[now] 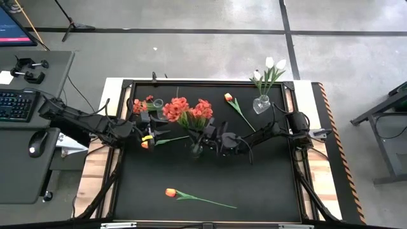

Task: Sort flowers into vase by color
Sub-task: Put the bottom orange flowers into the green vase

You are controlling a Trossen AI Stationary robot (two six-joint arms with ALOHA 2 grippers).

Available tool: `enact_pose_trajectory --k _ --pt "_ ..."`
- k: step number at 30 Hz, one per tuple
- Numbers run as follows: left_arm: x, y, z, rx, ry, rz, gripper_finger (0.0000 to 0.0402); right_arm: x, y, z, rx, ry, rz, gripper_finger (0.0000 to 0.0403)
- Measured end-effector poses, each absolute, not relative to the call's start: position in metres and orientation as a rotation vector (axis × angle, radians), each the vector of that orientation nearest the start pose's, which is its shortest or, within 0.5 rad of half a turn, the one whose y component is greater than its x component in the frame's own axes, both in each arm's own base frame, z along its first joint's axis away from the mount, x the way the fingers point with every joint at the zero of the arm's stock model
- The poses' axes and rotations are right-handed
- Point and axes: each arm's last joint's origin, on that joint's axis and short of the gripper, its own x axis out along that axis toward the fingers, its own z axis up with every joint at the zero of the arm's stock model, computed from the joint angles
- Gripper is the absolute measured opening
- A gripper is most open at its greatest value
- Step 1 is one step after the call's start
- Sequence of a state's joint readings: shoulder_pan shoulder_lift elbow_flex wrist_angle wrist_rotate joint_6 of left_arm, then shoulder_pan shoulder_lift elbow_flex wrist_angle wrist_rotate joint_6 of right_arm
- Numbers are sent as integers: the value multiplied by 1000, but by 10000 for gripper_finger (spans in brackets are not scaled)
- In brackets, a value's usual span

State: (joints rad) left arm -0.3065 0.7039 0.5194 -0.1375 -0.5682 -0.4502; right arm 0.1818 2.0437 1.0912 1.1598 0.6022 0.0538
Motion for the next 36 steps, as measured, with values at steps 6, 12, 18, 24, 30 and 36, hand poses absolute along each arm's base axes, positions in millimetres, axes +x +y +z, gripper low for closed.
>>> enact_pose_trajectory --k 6,12,18,24,30,36 --pt "155 -33 259 -307 228 320 220 418 60 186 130 -142 -415 0" --pt "155 -33 259 -299 230 319 220 419 59 181 137 -100 -419 0" --pt "155 -33 259 -299 230 319 220 419 58 180 138 -88 -422 0" --pt "155 -33 259 -299 231 319 220 418 67 177 116 -51 -402 0" --pt "155 -33 259 -298 230 319 220 416 76 176 115 -46 -382 0" --pt "155 -33 259 -298 231 318 220 412 82 185 132 -13 -367 24"
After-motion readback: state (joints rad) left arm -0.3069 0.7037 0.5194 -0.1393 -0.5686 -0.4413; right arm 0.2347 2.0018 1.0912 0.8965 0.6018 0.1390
